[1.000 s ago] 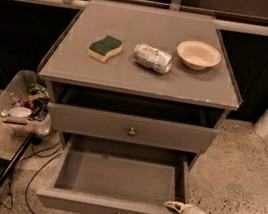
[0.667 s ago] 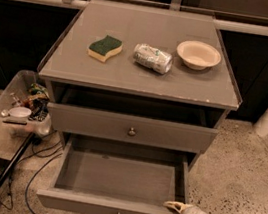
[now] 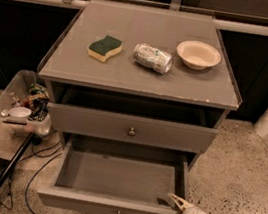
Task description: Open middle drawer
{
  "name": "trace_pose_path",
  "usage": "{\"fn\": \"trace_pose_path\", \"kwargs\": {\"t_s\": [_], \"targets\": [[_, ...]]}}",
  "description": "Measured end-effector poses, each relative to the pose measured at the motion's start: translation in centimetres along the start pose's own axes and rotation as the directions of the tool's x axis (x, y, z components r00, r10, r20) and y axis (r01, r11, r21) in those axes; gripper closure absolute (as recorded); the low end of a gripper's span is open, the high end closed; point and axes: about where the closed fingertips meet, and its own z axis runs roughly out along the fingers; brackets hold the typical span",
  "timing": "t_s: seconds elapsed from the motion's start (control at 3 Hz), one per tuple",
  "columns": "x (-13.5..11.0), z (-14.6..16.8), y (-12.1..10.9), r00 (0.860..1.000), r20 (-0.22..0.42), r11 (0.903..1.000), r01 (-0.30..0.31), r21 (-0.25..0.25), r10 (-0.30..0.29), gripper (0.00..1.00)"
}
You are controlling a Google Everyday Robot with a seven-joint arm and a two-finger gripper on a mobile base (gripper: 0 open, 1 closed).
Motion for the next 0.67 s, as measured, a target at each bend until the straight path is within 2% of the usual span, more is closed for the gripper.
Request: {"fn": "trace_pose_path", "kwargs": {"t_s": [0.33, 0.67], "targets": [[0.0, 0.0, 0.0, 1.0, 0.0, 1.0, 0.0, 0.0, 0.0, 0.0], [0.0, 0.0, 0.0, 1.0, 0.0, 1.0, 0.0, 0.0, 0.0, 0.0]]}}
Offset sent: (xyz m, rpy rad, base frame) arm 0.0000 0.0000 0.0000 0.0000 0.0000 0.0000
